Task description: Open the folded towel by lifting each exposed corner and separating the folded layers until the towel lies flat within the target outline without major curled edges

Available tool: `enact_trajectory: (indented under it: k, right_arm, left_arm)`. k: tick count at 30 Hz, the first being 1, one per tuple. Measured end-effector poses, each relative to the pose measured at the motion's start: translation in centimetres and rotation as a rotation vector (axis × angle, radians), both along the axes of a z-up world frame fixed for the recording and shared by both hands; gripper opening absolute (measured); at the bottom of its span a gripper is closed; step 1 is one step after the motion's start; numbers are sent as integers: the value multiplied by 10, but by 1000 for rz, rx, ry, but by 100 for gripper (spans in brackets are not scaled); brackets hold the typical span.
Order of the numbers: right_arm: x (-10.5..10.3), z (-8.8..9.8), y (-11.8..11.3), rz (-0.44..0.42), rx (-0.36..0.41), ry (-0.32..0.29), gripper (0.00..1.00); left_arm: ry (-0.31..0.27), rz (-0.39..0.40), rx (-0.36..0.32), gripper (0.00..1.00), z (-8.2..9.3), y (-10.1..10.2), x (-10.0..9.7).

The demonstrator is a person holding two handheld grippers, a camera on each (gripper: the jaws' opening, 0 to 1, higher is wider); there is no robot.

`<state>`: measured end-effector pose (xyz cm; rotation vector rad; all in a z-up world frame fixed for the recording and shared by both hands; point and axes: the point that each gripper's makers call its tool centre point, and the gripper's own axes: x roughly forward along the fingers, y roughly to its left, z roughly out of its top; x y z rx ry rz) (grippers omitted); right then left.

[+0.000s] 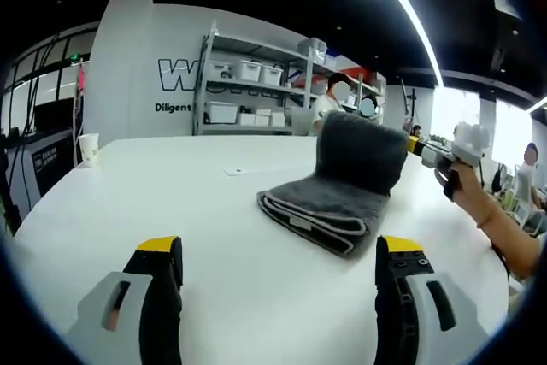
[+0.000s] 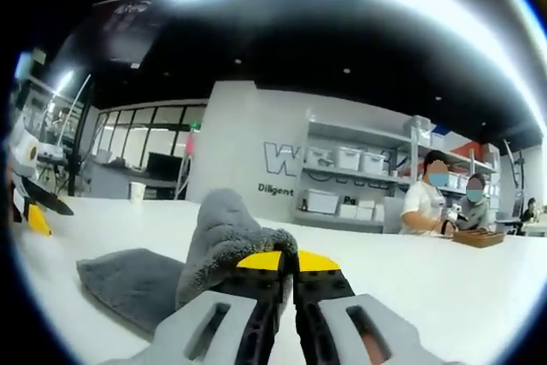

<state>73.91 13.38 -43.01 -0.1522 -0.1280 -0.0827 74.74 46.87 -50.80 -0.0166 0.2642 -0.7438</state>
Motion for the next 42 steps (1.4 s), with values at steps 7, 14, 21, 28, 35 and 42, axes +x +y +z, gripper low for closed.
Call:
enact_trajectory:
  k: [7, 14, 21, 28, 35, 42]
  right_arm:
    - [2, -11, -12, -39, -2, 26, 0]
    - [4, -17, -21, -63, 4, 41, 0]
    - [2, -21, -33, -86, 33, 49, 0]
    - [-1, -29, -48, -116, 90, 64, 0]
    - [-2, -40, -62, -137, 143, 86, 0]
    - [-2, -47, -69, -140, 175, 101, 0]
  left_arm:
    - [0, 0, 10, 92, -1, 0, 0]
    - [0, 1, 11, 92, -1, 0, 1]
    - [-1, 0, 12, 92, -1, 0, 0]
    - [0, -1, 17, 92, -2, -1, 0]
    - [0, -2, 18, 92, -2, -1, 0]
    - [0, -4, 20, 92, -2, -1, 3]
